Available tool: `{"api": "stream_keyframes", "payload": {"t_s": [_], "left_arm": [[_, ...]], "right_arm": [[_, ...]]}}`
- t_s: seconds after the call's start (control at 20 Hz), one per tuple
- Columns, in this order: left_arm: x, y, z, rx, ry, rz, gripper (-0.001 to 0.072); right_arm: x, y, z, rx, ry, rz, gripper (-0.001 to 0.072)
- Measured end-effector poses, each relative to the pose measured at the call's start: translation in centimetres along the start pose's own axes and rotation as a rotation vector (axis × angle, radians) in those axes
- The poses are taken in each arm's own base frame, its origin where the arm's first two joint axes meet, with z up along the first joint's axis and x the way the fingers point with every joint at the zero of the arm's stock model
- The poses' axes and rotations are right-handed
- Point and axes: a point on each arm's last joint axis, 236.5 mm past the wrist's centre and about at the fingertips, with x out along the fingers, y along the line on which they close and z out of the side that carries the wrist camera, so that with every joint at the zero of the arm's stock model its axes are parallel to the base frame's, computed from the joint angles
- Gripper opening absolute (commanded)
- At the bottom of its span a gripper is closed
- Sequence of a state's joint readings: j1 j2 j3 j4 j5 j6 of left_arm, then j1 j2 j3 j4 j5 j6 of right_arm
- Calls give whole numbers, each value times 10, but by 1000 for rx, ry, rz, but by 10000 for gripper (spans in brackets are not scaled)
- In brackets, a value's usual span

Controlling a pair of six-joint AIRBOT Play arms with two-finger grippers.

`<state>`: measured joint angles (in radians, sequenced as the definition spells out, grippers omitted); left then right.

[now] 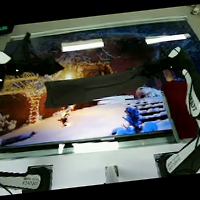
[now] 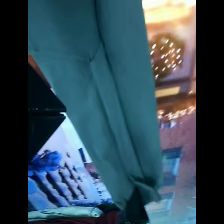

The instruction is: Fold the shirts.

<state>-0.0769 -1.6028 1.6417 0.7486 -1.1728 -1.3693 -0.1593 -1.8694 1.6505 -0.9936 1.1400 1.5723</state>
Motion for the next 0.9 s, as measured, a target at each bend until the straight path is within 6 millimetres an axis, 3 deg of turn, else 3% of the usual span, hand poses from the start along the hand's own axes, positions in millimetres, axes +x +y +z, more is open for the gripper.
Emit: {"api": "stream_keyframes", "payload": {"t_s": [0.15, 0.25, 0.4, 0.55, 0.75, 0.9], "left_arm": [[57, -18, -34, -7, 92, -27, 35], [99, -32, -62, -23, 157, -45, 34], [148, -57, -87, -23, 172, -65, 34], [186, -66, -102, -77, 154, -57, 34], [229, -88, -141, -168, 199, -98, 34], [253, -128, -183, -203, 261, -175, 33]], "right_arm": [[-45, 31, 0, -74, -45, 30, 30], [-77, 51, -10, -126, -51, 45, 29], [-125, 76, -37, -201, -37, 60, 28], [-173, 98, -66, -269, -41, 63, 29], [-222, 118, -98, -313, -72, 67, 29], [-243, 125, -113, -323, -91, 65, 29]]}}
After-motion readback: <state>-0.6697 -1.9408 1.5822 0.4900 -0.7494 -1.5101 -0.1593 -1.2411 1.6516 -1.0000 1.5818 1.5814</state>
